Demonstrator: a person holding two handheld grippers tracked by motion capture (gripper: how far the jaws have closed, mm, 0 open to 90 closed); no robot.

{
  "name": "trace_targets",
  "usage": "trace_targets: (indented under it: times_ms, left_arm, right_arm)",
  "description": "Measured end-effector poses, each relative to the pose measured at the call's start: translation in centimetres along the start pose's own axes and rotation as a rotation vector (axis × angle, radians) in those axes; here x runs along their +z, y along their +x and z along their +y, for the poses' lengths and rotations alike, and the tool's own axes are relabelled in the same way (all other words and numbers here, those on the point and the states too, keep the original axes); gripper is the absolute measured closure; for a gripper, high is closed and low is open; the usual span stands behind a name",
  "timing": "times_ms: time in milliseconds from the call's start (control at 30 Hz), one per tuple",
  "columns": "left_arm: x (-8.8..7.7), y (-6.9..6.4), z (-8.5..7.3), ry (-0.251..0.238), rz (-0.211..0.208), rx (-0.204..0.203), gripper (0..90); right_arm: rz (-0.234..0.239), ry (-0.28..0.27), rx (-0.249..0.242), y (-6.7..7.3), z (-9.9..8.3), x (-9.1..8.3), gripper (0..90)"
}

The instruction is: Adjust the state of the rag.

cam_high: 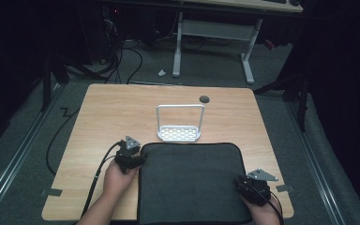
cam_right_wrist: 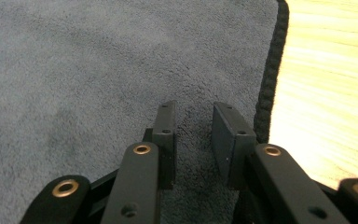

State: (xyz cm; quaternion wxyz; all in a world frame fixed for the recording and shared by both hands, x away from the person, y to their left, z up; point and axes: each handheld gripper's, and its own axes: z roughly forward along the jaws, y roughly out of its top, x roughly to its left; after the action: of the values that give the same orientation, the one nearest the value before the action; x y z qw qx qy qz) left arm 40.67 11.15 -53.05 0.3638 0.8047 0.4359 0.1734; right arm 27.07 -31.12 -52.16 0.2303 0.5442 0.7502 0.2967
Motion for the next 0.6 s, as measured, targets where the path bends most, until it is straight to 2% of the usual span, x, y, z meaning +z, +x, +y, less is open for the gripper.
trace_targets:
  times_ms: [33,67,100,133,200,233,300,333,467,533,567,600]
  left_arm:
    - [0.0,0.1,0.2,0.01,-0.003,-0.003,57.2]
    - [0.1,0.4,0.6,0.027,-0.032,-0.018,55.8]
    - [0.1,0.4,0.6,0.027,-0.032,-0.018,54.2]
    - [0.2,0.7,0.6,0.02,-0.057,-0.047,50.7]
    - [0.5,1.3,0.7,0.0,-0.071,-0.077,49.9]
    - [0.6,1.4,0.7,-0.008,-0.082,-0.087,46.9]
    - [0.9,1.5,0.7,-0.03,-0.096,-0.091,44.9]
    - [1.1,1.5,0.8,-0.03,-0.101,-0.087,42.9]
    - [1.8,0.9,1.7,0.0,-0.093,-0.021,35.4]
    - [1.9,0.9,1.7,0.001,-0.083,-0.017,35.3]
    - [1.9,0.9,1.7,-0.002,-0.074,-0.019,37.1]
    - [1.9,0.9,1.7,-0.005,-0.076,-0.017,40.9]
  right_arm:
    - [0.002,-0.008,-0.015,0.0,-0.1,0.0,68.9]
    - [0.006,-0.012,-0.026,0.1,-0.1,0.0,66.8]
    - [0.006,-0.012,-0.026,0.1,-0.1,0.0,66.8]
    - [0.013,-0.033,-0.041,0.2,-0.1,-0.2,65.2]
    - [0.016,-0.045,-0.039,0.3,0.0,-0.3,64.8]
    - [0.024,-0.072,-0.038,0.4,0.1,-0.4,64.4]
    - [0.021,-0.078,-0.04,0.5,0.2,-0.4,64.0]
    - [0.016,-0.083,-0.052,0.7,0.2,-0.4,63.6]
    - [0.025,-0.094,-0.089,1.6,0.6,-0.5,64.8]
    - [0.026,-0.096,-0.09,1.7,0.7,-0.5,65.1]
    - [0.027,-0.096,-0.089,1.9,0.8,-0.5,65.4]
    - [0.034,-0.099,-0.107,2.2,0.8,-0.6,65.3]
